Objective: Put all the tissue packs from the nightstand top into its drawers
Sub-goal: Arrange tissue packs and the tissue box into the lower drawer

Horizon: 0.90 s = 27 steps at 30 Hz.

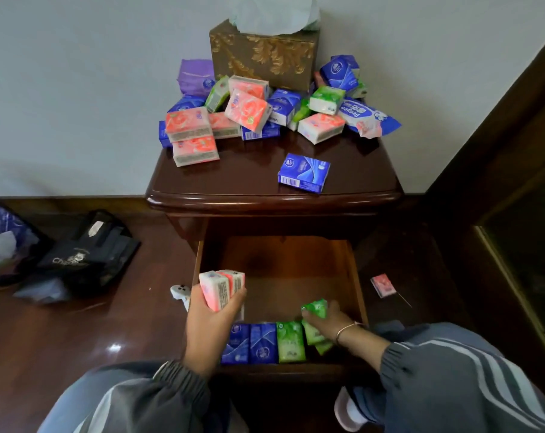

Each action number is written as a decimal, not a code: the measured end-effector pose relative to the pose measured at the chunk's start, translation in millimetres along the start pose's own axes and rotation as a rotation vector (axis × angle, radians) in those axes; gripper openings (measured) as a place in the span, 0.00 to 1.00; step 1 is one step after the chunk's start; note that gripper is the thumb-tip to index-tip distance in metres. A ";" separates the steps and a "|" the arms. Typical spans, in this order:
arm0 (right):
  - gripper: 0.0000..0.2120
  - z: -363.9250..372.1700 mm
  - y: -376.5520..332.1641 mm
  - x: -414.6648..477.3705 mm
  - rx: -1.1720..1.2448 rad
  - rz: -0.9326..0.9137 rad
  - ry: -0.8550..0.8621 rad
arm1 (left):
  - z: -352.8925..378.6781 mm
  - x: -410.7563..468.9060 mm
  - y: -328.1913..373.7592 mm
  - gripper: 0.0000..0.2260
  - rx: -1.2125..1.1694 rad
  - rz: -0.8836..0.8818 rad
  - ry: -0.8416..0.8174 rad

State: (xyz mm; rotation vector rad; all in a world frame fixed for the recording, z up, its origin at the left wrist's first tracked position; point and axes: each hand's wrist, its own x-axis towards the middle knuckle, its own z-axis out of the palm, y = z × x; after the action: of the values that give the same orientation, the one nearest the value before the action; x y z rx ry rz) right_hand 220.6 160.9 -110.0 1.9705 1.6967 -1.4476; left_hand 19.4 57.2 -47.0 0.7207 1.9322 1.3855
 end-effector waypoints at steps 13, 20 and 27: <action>0.27 -4.3 24.2 19.6 -0.107 -0.016 -0.132 | 8.4 2.8 -2.7 0.16 0.157 -0.143 -0.101; 0.29 -2.0 27.3 19.7 -0.323 -0.013 -0.102 | 10.6 2.6 -2.6 0.16 0.208 -0.172 -0.149; 0.23 -3.6 24.7 15.7 -0.453 -0.127 -0.099 | 14.2 3.3 -1.2 0.18 0.273 -0.185 -0.203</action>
State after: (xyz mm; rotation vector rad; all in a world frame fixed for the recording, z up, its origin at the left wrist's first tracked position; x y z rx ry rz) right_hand 241.2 165.4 -130.6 1.5528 1.9245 -1.0504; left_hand 28.0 67.9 -52.1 0.7547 1.9880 0.9114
